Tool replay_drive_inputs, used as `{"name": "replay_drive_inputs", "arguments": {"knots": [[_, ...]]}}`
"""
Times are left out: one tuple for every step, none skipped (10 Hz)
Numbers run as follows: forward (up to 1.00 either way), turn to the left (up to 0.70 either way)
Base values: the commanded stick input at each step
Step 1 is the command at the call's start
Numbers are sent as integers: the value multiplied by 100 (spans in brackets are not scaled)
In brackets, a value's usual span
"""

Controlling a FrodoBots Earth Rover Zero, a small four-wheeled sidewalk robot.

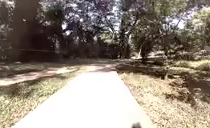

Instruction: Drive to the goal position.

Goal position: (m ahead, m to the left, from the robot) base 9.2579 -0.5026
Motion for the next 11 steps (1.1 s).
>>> {"name": "replay_drive_inputs", "arguments": {"knots": [[50, 0], [50, 0], [50, 0], [50, 0], [50, 0], [50, 0], [50, 0], [50, 0], [50, 0], [50, 0], [50, 0]]}}
